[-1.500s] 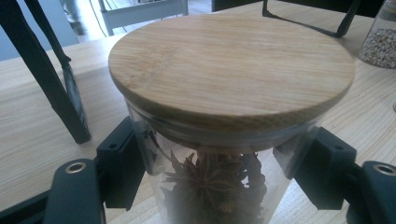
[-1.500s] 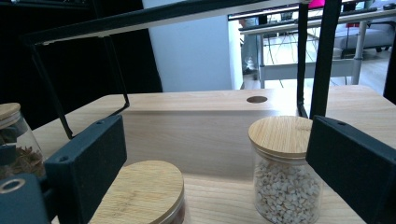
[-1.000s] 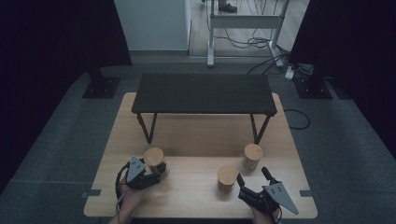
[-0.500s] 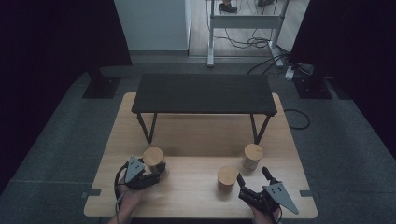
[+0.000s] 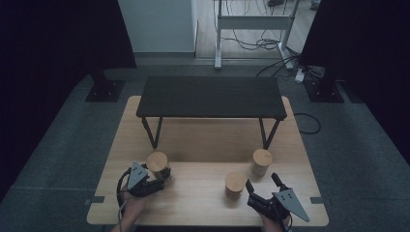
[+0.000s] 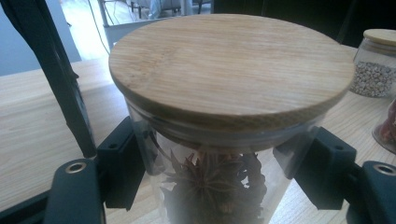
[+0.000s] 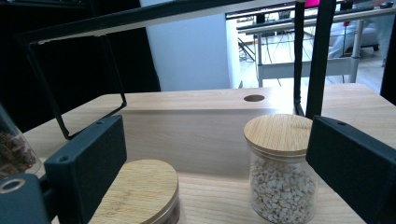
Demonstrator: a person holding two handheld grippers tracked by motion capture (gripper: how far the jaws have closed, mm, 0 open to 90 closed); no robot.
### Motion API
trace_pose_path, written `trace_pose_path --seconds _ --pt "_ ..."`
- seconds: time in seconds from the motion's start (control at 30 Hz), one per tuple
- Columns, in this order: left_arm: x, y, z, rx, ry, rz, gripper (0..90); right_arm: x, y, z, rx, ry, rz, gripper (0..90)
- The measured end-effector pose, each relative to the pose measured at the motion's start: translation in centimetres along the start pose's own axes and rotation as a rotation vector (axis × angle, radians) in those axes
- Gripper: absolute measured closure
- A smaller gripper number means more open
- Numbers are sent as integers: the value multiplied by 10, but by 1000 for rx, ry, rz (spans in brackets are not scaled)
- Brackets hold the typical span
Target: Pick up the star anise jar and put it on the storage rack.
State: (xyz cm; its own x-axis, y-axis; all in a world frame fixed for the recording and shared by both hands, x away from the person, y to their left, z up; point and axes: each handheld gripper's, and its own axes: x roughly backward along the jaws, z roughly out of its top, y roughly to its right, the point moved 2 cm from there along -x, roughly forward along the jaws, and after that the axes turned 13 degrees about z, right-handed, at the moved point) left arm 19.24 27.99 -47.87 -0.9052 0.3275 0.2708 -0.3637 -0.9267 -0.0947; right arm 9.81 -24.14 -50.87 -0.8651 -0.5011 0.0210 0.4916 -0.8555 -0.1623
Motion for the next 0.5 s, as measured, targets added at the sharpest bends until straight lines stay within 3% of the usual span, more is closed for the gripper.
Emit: trace_pose_path --seconds 0.5 --pt "3 -2 3 7 15 -6 266 0 0 0 1 -1 -1 53"
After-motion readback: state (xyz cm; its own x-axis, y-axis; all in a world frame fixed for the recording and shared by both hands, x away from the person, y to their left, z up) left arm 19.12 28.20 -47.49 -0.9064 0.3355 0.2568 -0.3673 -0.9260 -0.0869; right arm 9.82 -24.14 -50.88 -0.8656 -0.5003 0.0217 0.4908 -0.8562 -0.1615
